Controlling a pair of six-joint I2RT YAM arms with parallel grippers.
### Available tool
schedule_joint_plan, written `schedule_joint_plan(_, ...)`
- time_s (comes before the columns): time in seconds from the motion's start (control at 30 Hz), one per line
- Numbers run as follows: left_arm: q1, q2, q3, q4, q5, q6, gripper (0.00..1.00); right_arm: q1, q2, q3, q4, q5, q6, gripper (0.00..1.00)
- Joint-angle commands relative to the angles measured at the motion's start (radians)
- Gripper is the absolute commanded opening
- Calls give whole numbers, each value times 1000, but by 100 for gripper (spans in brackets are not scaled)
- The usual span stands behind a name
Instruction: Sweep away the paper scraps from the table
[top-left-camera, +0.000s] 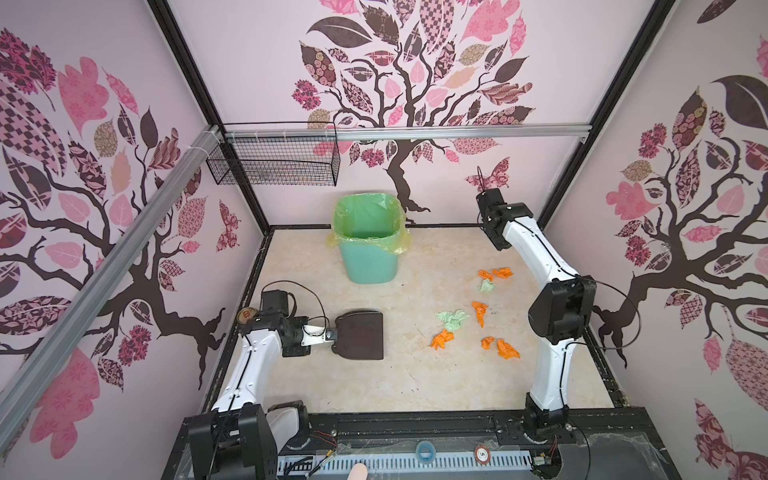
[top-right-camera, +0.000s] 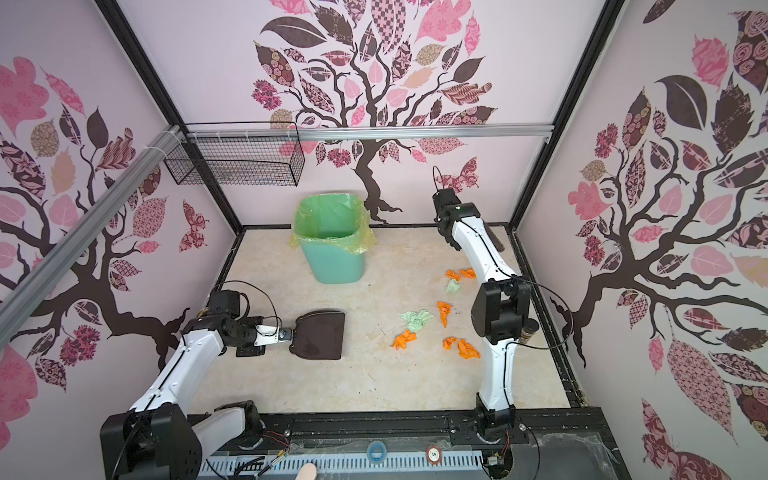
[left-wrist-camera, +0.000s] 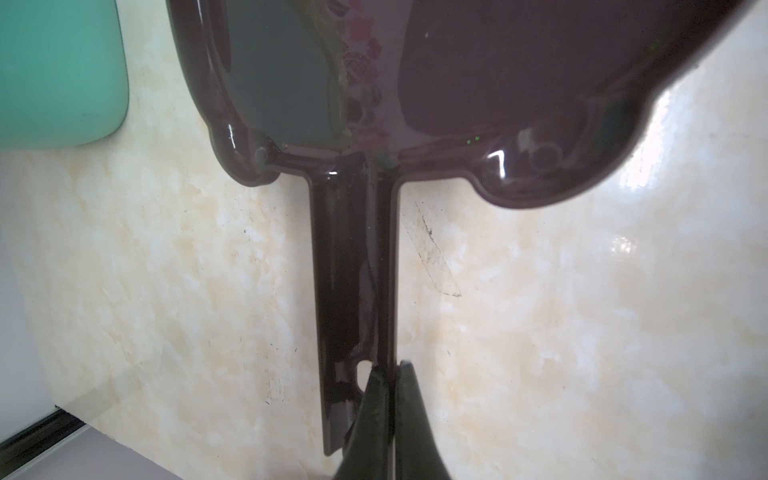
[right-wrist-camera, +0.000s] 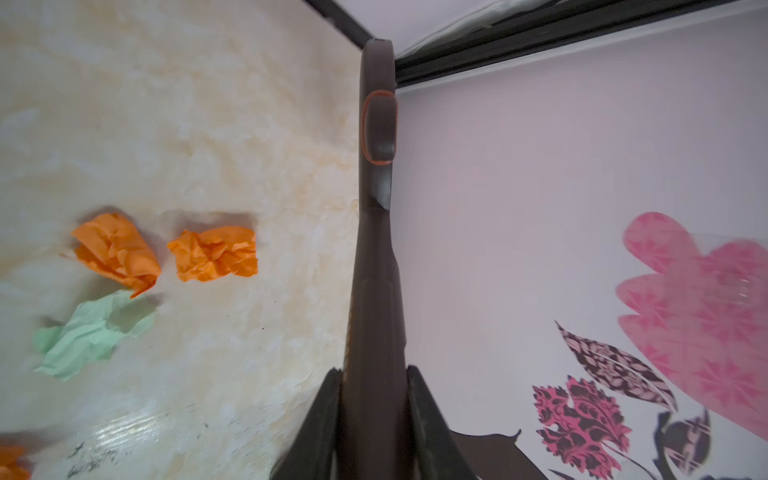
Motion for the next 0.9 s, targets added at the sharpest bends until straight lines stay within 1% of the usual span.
schedule_joint_plan(0.0,-4,6,33,-2,20,-14,0,11,42,-36,-15,-53,-15,0)
schedule_joint_plan(0.1,-4,4,25,-3,20,-13,0,23,17,-110,20,-66,-22,0)
schedule_joint_plan(0.23,-4,2,20,-2,21,-19,0,77,-61,-254,79,-63,-37,0)
schedule_joint_plan(0.3,-4,-2,15,-7,14,-16,0,103,-98,-308,71,-57,-28,0)
schedule_joint_plan(0.4,-4,-20,-1,-12,8,-1,0,146,-157,-377,44,-85,0,0)
schedule_joint_plan(0.57,-4,-43,-8,-21,7,-6,0,238,-184,-385,-111,-147,127,0)
schedule_joint_plan(0.67,-4,-51,-7,-30,10,-14,0,306,-174,-382,-212,-150,208,0)
schedule_joint_plan(0.87,-8,-80,-34,-37,-1,-12,0,452,-189,-363,-329,-190,334,0)
